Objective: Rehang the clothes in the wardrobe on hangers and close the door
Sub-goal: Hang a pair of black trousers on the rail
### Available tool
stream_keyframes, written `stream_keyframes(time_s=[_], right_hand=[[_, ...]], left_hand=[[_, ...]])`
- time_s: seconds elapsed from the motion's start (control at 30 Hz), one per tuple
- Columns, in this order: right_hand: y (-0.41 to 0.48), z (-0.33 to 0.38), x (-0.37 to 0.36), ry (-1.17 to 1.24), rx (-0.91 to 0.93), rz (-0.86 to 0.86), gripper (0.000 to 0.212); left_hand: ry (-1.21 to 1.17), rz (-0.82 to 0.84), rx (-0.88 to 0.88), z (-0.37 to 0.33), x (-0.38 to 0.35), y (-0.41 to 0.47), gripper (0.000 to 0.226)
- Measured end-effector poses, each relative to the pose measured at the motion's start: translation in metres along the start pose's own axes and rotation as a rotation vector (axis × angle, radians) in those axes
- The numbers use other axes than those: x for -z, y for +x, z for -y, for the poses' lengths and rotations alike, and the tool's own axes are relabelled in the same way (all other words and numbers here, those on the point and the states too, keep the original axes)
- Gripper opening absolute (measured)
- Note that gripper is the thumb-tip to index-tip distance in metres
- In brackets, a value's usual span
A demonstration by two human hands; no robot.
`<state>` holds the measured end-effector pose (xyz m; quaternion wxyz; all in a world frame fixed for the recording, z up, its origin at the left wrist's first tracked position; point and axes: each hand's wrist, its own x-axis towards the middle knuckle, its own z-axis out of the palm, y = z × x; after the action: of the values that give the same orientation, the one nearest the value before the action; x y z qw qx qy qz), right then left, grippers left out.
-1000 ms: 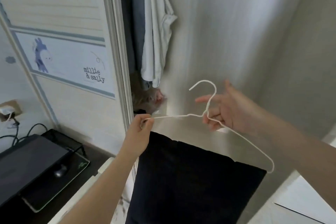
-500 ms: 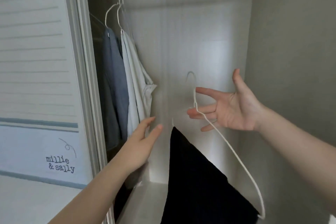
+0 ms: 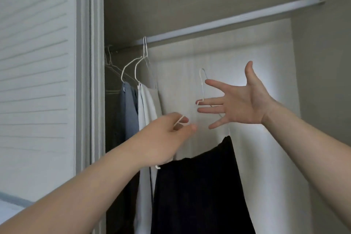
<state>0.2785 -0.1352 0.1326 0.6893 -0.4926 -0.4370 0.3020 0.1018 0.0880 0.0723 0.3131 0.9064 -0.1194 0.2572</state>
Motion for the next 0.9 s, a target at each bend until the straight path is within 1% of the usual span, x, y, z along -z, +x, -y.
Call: stream_keyframes(time_s=[0.07, 0.17, 0.47, 0.6, 0.73, 0.9], right_hand=[[0.027, 0.019, 0.009, -0.012, 0.038, 0.022, 0.116], [0.069, 0.048, 0.018, -0.049, 0.07, 0.048, 0.118], [0.18, 0.125, 0.032, -0.143, 0.153, 0.158, 0.119], [0.223, 0.142, 0.035, -0.113, 0.222, 0.165, 0.119], [0.258, 0.145, 0.043, -0.077, 0.255, 0.158, 0.12], [0.294, 0.14, 0.054, -0.045, 0.253, 0.148, 0.121]], left_hand=[[0.136, -0.079, -0.02, 0.002, 0.013, 0.027, 0.041], [0.318, -0.196, -0.057, 0.004, 0.032, 0.062, 0.044], [0.724, -0.39, -0.067, 0.008, 0.089, 0.151, 0.049], [0.777, -0.475, -0.023, 0.002, 0.109, 0.181, 0.048], [0.76, -0.482, 0.051, 0.0, 0.12, 0.206, 0.042], [0.801, -0.495, 0.089, 0.008, 0.124, 0.224, 0.032]])
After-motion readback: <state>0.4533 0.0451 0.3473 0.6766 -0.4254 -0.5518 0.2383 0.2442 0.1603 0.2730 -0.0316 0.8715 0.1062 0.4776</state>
